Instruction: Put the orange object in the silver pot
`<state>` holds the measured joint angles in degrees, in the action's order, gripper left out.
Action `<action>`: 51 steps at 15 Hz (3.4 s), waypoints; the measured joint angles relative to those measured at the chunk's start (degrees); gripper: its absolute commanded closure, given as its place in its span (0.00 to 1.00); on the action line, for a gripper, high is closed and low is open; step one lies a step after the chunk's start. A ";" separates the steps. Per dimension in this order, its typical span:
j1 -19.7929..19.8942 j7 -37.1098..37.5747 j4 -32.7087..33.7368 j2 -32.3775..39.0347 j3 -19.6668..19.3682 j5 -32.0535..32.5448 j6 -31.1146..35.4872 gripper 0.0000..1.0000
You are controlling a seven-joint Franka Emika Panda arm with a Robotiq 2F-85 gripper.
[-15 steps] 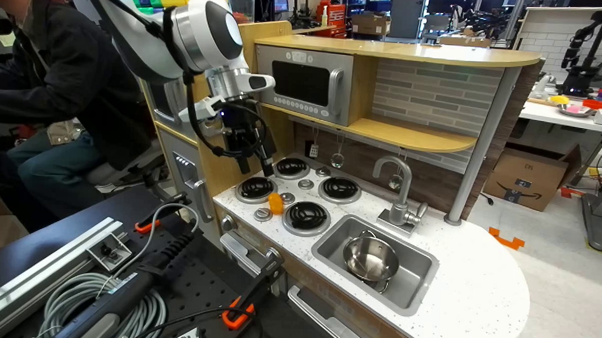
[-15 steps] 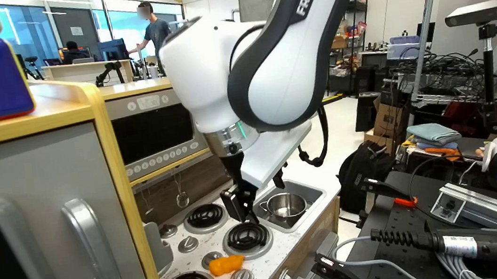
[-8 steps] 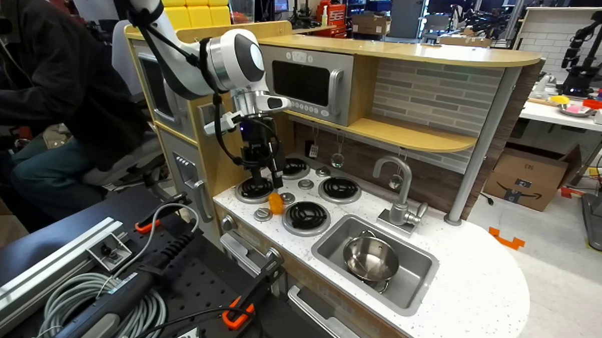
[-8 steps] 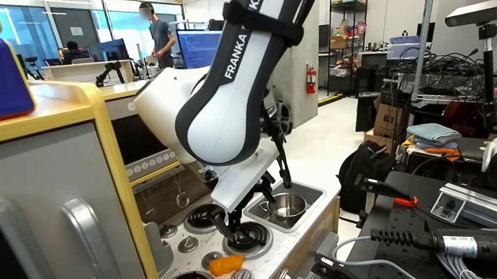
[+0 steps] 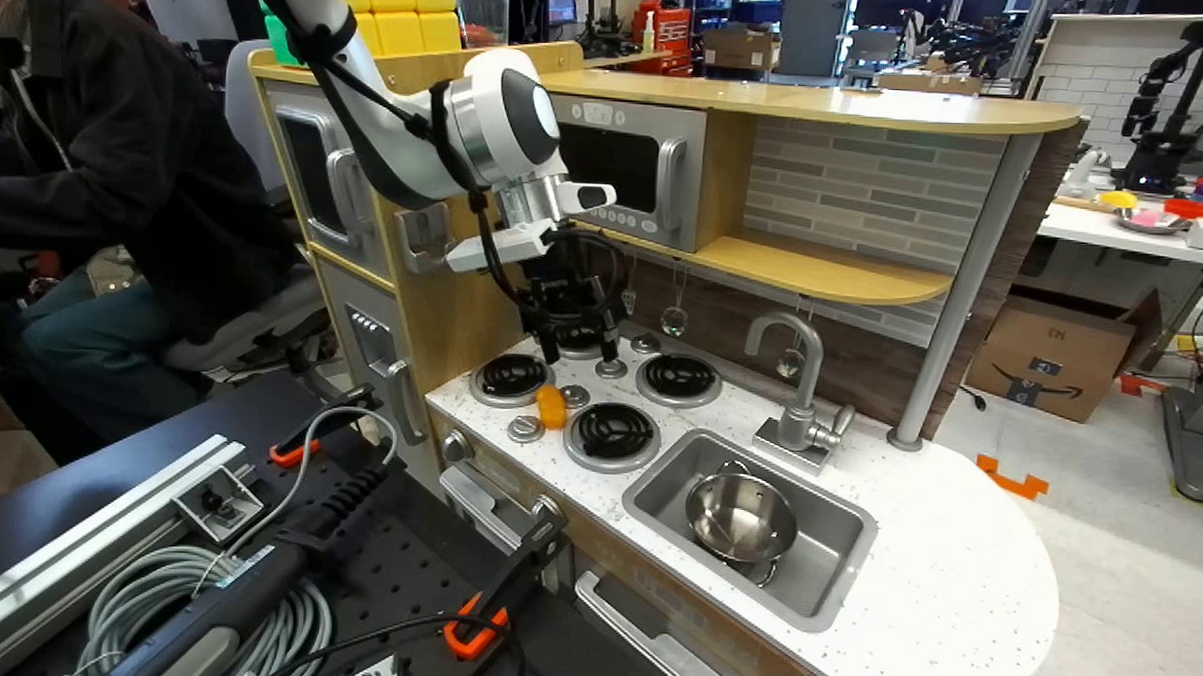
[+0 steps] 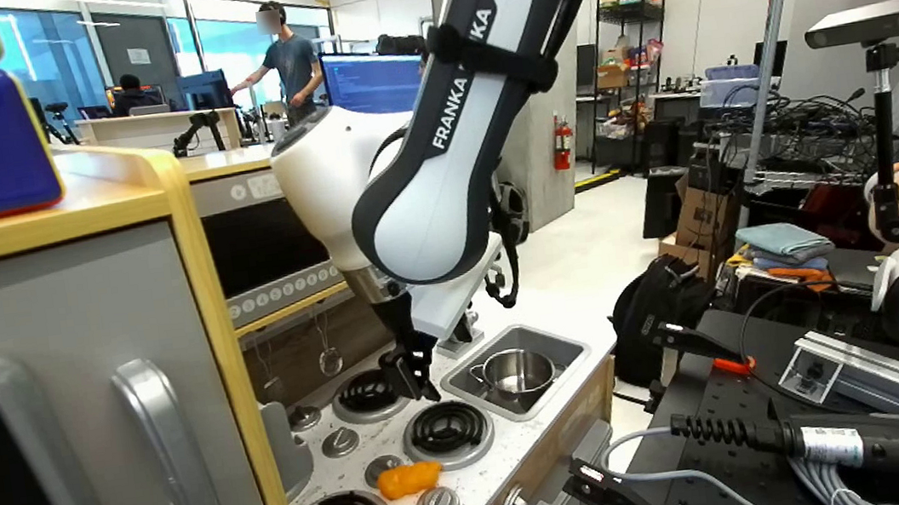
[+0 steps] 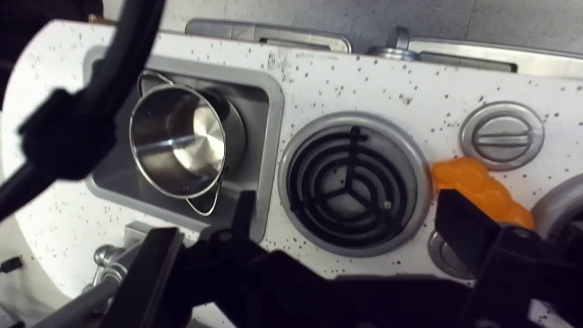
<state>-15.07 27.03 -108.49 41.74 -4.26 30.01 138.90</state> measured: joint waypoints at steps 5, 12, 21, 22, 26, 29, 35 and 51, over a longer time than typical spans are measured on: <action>5.89 -16.35 0.44 2.49 1.09 -3.35 13.97 0.00; 11.78 -40.67 1.67 4.65 11.52 -10.87 15.55 0.00; 9.09 -46.69 2.43 2.82 12.02 -12.17 3.20 0.00; 9.12 -47.35 2.43 3.28 12.02 -12.17 3.67 0.00; 9.18 -52.02 3.29 7.99 12.02 -11.94 5.77 0.00; 9.18 -54.00 4.93 12.36 11.99 -11.42 9.06 0.00; 9.11 -56.21 5.47 15.62 12.01 -8.80 18.76 0.00; 9.67 -56.46 5.57 16.05 10.95 -7.16 20.48 0.84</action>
<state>-5.40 -29.42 -102.92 57.79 6.68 22.85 159.38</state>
